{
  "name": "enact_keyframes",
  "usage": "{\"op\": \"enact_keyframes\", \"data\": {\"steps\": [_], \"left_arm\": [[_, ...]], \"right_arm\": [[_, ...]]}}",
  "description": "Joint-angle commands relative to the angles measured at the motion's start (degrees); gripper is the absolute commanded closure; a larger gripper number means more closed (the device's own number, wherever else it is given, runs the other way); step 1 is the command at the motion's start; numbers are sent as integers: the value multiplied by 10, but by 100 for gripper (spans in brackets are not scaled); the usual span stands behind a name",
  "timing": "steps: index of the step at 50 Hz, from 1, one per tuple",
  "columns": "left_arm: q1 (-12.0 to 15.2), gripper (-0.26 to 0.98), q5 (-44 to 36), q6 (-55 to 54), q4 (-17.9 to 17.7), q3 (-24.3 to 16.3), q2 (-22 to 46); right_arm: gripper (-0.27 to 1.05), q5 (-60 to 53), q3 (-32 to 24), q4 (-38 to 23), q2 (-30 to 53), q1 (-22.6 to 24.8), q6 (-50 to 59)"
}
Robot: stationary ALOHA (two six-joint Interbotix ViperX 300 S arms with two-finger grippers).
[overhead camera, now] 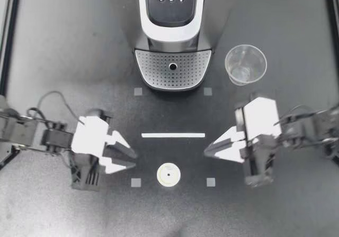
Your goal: Place the coffee capsule inside the capsule container, then place the cup onto the center of the cup tray, then push the 'Hot Water' and 'Travel Mug' buttons.
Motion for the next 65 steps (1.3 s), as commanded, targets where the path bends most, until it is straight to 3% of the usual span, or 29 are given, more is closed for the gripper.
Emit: {"op": "enact_keyframes", "data": {"steps": [1, 5, 8, 25, 65], "left_arm": [[-2, 11, 5, 15, 1, -20, 5], [-2, -4, 8, 33, 1, -31, 25], [-1, -7, 8, 43, 1, -39, 40], [-1, -7, 9, 61, 1, -72, 85], [-1, -7, 1, 56, 0, -129, 151]], "right_arm": [[68, 10, -27, 0, 16, 12, 1], [68, 25, -42, 0, 39, 18, 0], [68, 40, -54, 0, 53, 21, 0], [68, 87, -108, 0, 107, 40, -1], [68, 90, -135, 0, 142, 40, -3]]}}
